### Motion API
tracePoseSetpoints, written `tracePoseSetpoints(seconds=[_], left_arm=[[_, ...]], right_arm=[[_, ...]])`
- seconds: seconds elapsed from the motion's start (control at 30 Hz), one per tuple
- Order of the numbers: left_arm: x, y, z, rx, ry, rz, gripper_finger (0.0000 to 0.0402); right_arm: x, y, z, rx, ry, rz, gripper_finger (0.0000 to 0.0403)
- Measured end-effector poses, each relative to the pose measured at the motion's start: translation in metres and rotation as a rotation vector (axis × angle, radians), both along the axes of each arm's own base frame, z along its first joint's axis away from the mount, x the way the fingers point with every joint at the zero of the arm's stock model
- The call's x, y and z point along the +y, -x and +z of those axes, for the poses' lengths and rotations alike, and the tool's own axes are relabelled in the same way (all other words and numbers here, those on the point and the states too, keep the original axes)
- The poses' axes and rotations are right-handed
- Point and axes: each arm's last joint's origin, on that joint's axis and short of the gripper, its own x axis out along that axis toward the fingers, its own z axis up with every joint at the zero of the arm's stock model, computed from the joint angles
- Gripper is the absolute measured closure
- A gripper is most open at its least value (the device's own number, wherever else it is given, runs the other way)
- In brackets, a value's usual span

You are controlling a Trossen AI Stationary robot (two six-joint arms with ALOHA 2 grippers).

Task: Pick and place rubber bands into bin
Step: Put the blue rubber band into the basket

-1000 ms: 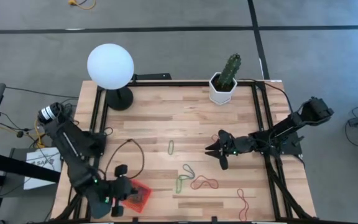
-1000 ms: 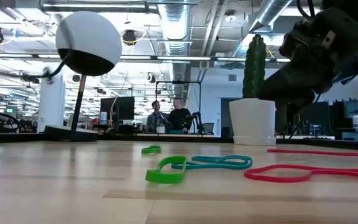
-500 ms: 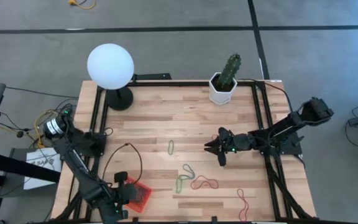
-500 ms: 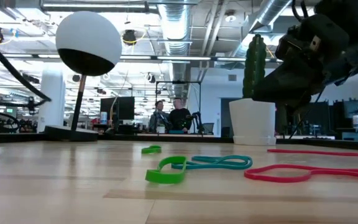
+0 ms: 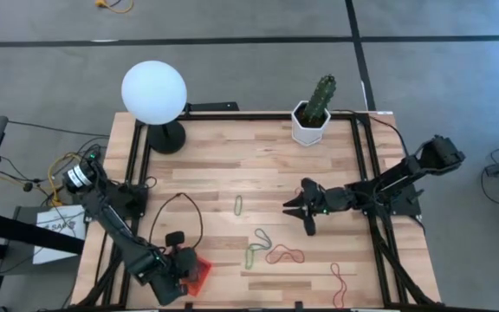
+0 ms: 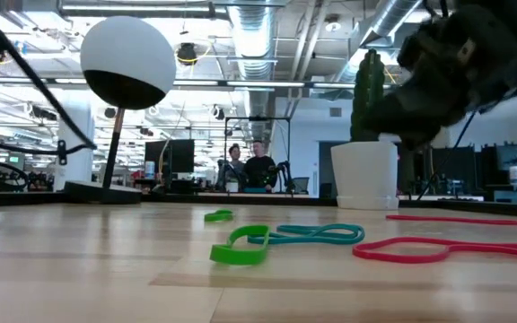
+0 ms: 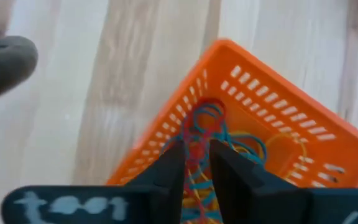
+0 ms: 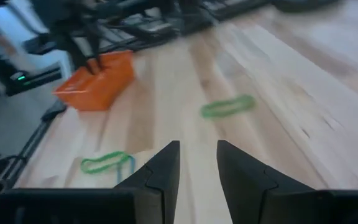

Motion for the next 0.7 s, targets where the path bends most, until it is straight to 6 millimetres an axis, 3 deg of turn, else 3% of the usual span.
tracePoseSetpoints(seconds=[0.2, 0.33, 0.7], left_arm=[[0.002, -0.001, 0.004, -0.041, -0.040, -0.032, 0.0323], [0.002, 0.000, 0.006, -0.029, -0.023, -0.041, 0.0323], [0.004, 0.003, 0.004, 0.035, -0.019, -0.039, 0.0322]], right_arm=[[0.015, -0.020, 0.030, -0.095, 0.040, 0.077, 0.0301], [0.024, -0.032, 0.041, 0.002, 0.073, 0.095, 0.0301], [0.055, -0.064, 0.035, 0.363, 0.086, 0.177, 0.0299]])
